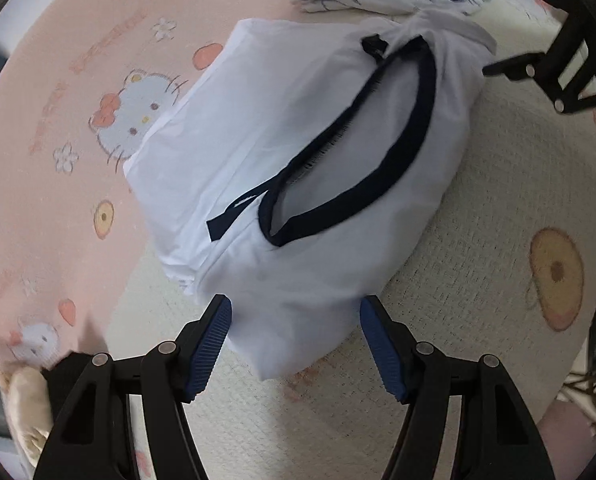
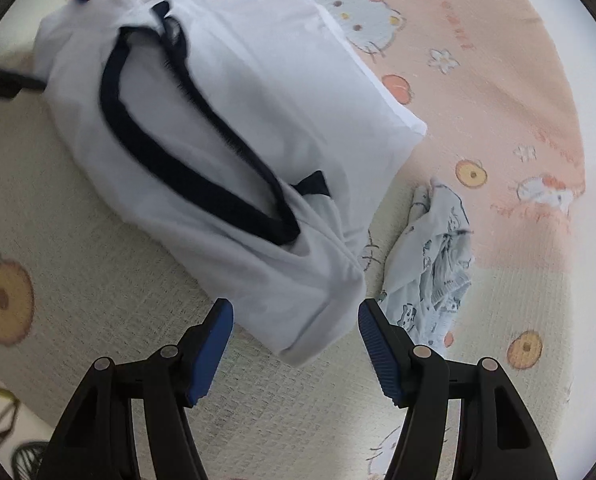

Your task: Fold clothes

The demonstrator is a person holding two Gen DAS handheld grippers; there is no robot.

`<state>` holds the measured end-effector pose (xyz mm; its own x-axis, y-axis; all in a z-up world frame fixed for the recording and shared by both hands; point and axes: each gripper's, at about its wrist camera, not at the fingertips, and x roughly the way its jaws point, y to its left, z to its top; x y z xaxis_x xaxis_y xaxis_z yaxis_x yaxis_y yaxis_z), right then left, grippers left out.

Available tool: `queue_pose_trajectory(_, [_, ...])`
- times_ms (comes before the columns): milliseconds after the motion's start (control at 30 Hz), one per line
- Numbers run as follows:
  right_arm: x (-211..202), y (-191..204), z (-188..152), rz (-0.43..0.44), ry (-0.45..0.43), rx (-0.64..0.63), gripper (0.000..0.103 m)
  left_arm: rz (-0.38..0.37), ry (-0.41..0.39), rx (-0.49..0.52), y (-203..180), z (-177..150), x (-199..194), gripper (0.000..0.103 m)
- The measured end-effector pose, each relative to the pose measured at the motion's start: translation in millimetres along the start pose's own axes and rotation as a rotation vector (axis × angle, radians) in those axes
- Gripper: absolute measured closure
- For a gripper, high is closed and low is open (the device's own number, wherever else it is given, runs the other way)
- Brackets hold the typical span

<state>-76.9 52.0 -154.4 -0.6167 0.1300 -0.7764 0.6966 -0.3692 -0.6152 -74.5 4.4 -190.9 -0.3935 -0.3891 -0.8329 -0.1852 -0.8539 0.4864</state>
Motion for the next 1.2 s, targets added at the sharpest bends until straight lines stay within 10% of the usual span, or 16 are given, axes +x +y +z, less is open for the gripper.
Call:
queue_pose_trajectory(433, [17,67,-24,-0.325,-0.096,-0.506,0.032,0.269,0.000,0.488,-51,-30,12,0.038])
queue_pose_trajectory(700, [23,80,-11,-0.401,-0.173,-0.544,0.030,0.228,-0.010,0.416,-54,-5,9,0.038])
queue_pose_trajectory(867, [26,72,-4,-0.397,-0.190,-0.514,0.027,0.371,-0.061,0.447,-62,8,19,0.013])
queue_pose_trajectory(1200, [44,58,-26,-0.490,-0.179,-0.517,0.027,0.515,-0.092,0.567,-45,-29,33,0.012])
